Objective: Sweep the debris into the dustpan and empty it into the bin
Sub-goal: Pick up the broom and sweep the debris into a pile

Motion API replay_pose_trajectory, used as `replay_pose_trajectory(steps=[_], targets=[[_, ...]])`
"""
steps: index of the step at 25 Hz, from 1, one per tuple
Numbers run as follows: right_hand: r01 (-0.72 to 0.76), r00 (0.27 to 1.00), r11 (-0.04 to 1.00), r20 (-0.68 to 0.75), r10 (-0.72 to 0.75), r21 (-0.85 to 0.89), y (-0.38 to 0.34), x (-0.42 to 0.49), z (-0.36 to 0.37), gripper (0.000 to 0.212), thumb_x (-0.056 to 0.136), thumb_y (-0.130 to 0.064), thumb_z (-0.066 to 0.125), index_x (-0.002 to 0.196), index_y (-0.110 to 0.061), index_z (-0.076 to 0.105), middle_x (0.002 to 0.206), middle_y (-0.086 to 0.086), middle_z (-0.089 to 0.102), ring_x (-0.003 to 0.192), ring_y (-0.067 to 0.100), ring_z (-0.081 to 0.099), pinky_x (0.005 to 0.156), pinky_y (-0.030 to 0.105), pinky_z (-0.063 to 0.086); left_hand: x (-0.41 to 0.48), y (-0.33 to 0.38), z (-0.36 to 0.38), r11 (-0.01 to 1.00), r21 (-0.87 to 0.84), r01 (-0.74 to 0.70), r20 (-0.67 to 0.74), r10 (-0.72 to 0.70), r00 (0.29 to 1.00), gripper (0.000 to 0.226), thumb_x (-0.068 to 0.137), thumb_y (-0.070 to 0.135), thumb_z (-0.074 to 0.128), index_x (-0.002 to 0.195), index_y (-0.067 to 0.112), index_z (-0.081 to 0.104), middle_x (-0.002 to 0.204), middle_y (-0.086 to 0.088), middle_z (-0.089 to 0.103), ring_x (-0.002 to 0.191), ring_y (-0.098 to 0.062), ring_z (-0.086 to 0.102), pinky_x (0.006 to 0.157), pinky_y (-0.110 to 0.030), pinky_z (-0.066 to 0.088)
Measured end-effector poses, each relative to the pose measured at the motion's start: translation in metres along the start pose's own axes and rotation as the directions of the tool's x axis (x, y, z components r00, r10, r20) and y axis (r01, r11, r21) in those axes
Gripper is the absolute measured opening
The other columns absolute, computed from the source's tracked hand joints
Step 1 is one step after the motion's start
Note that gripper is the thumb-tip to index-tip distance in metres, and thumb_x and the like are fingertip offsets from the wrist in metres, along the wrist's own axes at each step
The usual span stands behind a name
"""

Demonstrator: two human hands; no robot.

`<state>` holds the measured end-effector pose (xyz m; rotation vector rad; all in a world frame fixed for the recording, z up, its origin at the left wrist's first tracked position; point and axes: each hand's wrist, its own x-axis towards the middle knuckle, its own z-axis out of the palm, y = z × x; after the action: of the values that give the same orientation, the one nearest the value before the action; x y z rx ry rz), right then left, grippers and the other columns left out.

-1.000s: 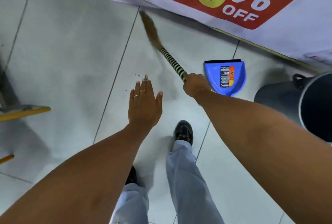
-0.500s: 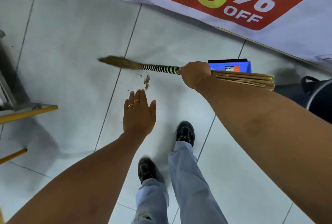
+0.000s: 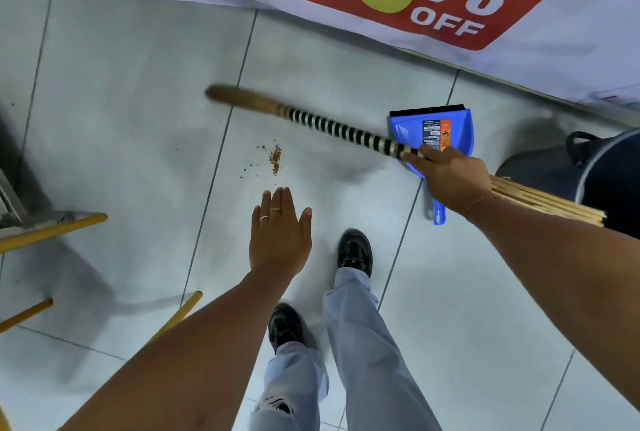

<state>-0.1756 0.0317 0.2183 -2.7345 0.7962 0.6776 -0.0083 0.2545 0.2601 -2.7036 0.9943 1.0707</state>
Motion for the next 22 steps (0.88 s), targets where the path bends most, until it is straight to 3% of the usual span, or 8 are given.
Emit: replay_pose_trajectory(steps=[3, 5, 7, 9, 13, 18, 20, 22], targets=[[-0.239, 0.971, 0.958, 0.008, 0.241, 0.16, -0.004, 0.031, -0.003, 0.054, 0.09, -0.005, 0.047, 0.139, -0.027, 0.043, 0.121, 0.015, 0.059, 0.094, 0.042, 0.06, 0.066, 0.044, 0.048, 0.0, -0.006, 0.004, 1.0, -0.002, 0.011, 0.005, -0.011, 1.0, 0.059, 0.098, 0.038, 0.026, 0.145, 0.003, 0.016, 0.154, -0.016, 0.026, 0.146, -0.03, 0.013, 0.12, -0.041, 0.015], [-0.375, 0.927, 0.902, 0.092, 0.363, 0.216, -0.015, 0.057, -0.006, 0.048, 0.095, -0.01, 0.039, 0.142, -0.024, 0.038, 0.126, 0.019, 0.055, 0.107, 0.044, 0.057, 0.081, 0.047, 0.049, 0.002, -0.008, 0.003, 1.0, -0.007, 0.02, 0.002, -0.02, 1.0, 0.059, 0.098, 0.037, 0.027, 0.145, 0.003, 0.017, 0.154, -0.016, 0.026, 0.146, -0.03, 0.013, 0.12, -0.041, 0.014], [-0.443, 0.895, 0.861, 0.188, 0.405, 0.25, -0.03, 0.077, -0.009, 0.044, 0.097, -0.012, 0.034, 0.14, -0.02, 0.041, 0.128, 0.022, 0.054, 0.116, 0.043, 0.054, 0.092, 0.047, 0.046, 0.003, -0.008, 0.002, 1.0, -0.018, 0.017, -0.014, -0.017, 1.0, 0.058, 0.098, 0.036, 0.027, 0.145, 0.003, 0.018, 0.153, -0.017, 0.027, 0.146, -0.029, 0.014, 0.12, -0.04, 0.014], [-0.409, 0.902, 0.886, 0.243, 0.356, 0.221, -0.043, 0.083, -0.009, 0.045, 0.097, -0.012, 0.034, 0.139, -0.021, 0.043, 0.13, 0.023, 0.053, 0.118, 0.042, 0.052, 0.096, 0.046, 0.045, 0.006, -0.008, 0.0, 1.0, -0.022, 0.006, -0.033, -0.007, 0.999, 0.057, 0.098, 0.036, 0.027, 0.144, 0.003, 0.02, 0.153, -0.016, 0.029, 0.146, -0.028, 0.015, 0.12, -0.039, 0.014], [-0.248, 0.922, 0.963, 0.333, 0.2, 0.109, -0.05, 0.048, 0.0, 0.052, 0.095, -0.009, 0.032, 0.142, -0.03, 0.038, 0.129, 0.016, 0.054, 0.116, 0.041, 0.054, 0.089, 0.046, 0.048, 0.006, -0.009, -0.005, 1.0, -0.006, 0.011, -0.046, -0.011, 0.999, 0.057, 0.098, 0.035, 0.027, 0.144, 0.003, 0.021, 0.152, -0.016, 0.031, 0.145, -0.028, 0.016, 0.12, -0.039, 0.015], [-0.162, 0.91, 0.985, 0.396, 0.126, 0.059, -0.046, -0.021, 0.021, 0.055, 0.094, -0.007, 0.034, 0.142, -0.034, 0.033, 0.127, 0.007, 0.054, 0.114, 0.033, 0.055, 0.083, 0.044, 0.05, -0.006, -0.007, -0.005, 1.0, -0.006, -0.025, -0.05, 0.025, 0.998, 0.057, 0.098, 0.036, 0.027, 0.144, 0.004, 0.02, 0.153, -0.016, 0.029, 0.146, -0.027, 0.014, 0.121, -0.039, 0.015], [-0.141, 0.936, 0.989, 0.33, 0.118, 0.045, -0.04, -0.051, 0.027, 0.056, 0.092, -0.007, 0.04, 0.141, -0.033, 0.036, 0.122, 0.004, 0.056, 0.104, 0.032, 0.06, 0.074, 0.04, 0.051, -0.015, -0.01, -0.004, 0.999, -0.021, -0.038, -0.045, 0.037, 0.998, 0.057, 0.098, 0.037, 0.025, 0.145, 0.005, 0.018, 0.155, -0.014, 0.026, 0.146, -0.026, 0.012, 0.121, -0.038, 0.012], [-0.123, 0.983, 0.989, 0.144, 0.109, 0.087, -0.04, -0.08, 0.031, 0.054, 0.086, -0.007, 0.054, 0.135, -0.029, 0.048, 0.107, 0.005, 0.064, 0.082, 0.034, 0.065, 0.061, 0.038, 0.054, -0.025, -0.017, -0.002, 0.998, -0.026, -0.055, -0.058, 0.053, 0.997, 0.057, 0.098, 0.036, 0.026, 0.145, 0.005, 0.018, 0.154, -0.015, 0.026, 0.146, -0.026, 0.012, 0.121, -0.038, 0.012]])
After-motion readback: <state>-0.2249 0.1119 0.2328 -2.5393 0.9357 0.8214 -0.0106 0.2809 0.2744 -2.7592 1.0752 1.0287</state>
